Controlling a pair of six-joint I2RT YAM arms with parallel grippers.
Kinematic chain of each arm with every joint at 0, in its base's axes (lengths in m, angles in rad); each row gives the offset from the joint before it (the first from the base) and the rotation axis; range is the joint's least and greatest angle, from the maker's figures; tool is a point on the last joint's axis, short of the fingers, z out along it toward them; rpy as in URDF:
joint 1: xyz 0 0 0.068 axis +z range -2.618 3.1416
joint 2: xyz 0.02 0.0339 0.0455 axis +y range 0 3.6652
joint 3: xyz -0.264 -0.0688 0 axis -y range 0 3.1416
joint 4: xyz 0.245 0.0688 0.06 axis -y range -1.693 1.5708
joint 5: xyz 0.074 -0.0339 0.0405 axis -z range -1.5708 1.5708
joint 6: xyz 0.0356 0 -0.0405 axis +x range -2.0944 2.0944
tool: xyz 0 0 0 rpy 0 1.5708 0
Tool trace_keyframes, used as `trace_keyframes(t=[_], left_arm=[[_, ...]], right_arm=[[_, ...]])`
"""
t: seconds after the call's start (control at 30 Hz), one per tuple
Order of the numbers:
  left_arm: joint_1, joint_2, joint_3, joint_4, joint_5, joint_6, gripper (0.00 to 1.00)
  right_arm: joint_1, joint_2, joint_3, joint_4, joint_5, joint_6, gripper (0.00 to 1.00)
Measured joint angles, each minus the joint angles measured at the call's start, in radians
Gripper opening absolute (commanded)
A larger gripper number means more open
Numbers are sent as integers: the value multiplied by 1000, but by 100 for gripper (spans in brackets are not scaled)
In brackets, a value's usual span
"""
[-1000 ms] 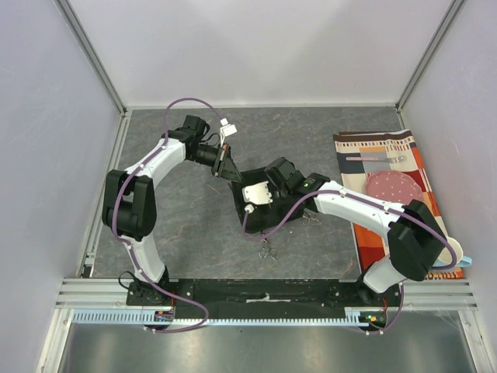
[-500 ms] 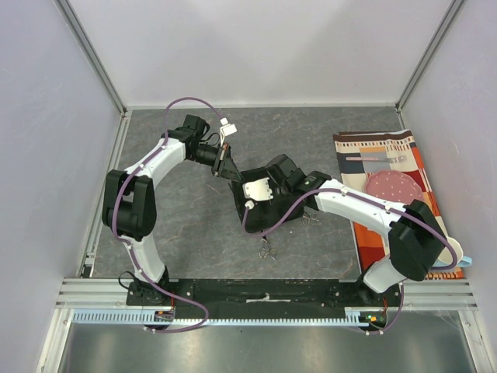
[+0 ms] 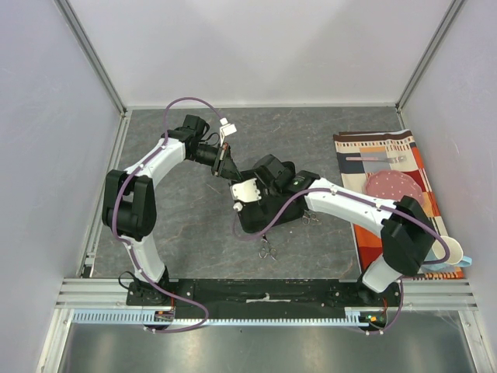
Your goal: Sort the hair-cutting tools
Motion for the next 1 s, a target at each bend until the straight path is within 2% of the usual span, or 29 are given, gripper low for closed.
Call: trace_keyframes(t=[0.23, 0.7, 0.73, 0.87, 1.0], left_arm=[[2, 0, 0, -11, -1, 0, 2], [3, 0, 0, -53, -1, 0, 2], [3, 0, 0, -56, 0, 0, 2], [3, 0, 0, -63, 0, 0, 2], [3, 0, 1, -60, 9, 1, 2]], right_arm=[[49, 19, 20, 18, -27, 23, 0], [57, 17, 40, -16, -133, 75, 0], [57, 17, 43, -23, -139, 79, 3], [58, 14, 51, -39, -153, 104, 25], [70, -1, 53, -55, -151, 131, 29]])
